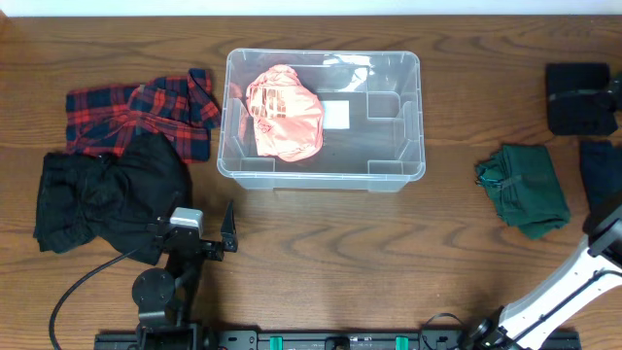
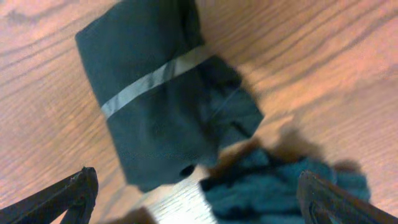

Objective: Pack container
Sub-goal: 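Move the right gripper to the black folded item at far right, then grasp the black folded item and carry it over the bin, then lower the black item into the bin's right side and release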

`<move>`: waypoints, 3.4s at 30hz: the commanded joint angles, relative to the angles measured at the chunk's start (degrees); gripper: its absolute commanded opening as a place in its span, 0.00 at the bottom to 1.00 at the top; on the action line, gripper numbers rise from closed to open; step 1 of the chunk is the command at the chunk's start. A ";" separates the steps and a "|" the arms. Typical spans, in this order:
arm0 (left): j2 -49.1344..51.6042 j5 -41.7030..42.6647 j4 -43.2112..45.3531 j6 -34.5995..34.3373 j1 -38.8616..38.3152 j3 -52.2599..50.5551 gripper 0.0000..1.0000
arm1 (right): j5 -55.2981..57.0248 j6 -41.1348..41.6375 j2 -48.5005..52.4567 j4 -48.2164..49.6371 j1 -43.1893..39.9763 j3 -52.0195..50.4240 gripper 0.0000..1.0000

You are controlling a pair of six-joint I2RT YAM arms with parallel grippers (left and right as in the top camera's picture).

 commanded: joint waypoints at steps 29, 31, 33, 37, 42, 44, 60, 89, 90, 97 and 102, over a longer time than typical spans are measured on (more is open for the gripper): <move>-0.04 0.15 -1.86 -0.50 0.24 -1.07 0.98 | -15.13 -11.58 15.06 12.68 2.10 -0.09 0.37; -0.04 0.15 -1.86 -0.50 0.24 -1.07 0.98 | -15.08 -11.41 15.06 12.20 2.45 -0.09 0.23; -0.04 0.15 -1.86 -0.50 0.24 -1.07 0.98 | -14.93 -10.84 15.06 11.47 2.64 -0.09 0.09; -0.04 0.15 -1.86 -0.50 0.24 -1.07 0.98 | -14.93 -9.27 14.86 10.12 2.64 -0.02 0.01; -0.04 0.15 -1.86 -0.50 0.24 -1.07 0.98 | -16.72 -8.37 11.93 8.17 3.02 0.09 0.01; -0.04 0.15 -1.86 -0.50 0.24 -1.07 0.98 | -17.51 -7.52 9.49 7.67 3.32 0.09 0.01; -0.04 0.15 -1.86 -0.50 0.24 -1.07 0.98 | -21.62 -3.93 -13.62 0.37 13.05 0.09 0.01; -0.04 0.15 -1.86 -0.50 0.24 -1.07 0.98 | -0.20 39.21 -22.43 0.13 54.45 -8.07 0.01; -0.04 0.15 -1.86 -0.50 0.24 -1.07 0.98 | -0.02 39.87 -22.43 0.83 55.25 -9.22 0.01; -0.04 0.15 -1.86 -0.50 0.24 -1.07 0.98 | -0.07 45.07 -22.43 6.73 58.12 -18.67 0.01; -0.04 0.15 -1.86 -0.50 0.24 -1.07 0.98 | -0.09 46.93 -22.43 8.59 58.21 -23.56 0.01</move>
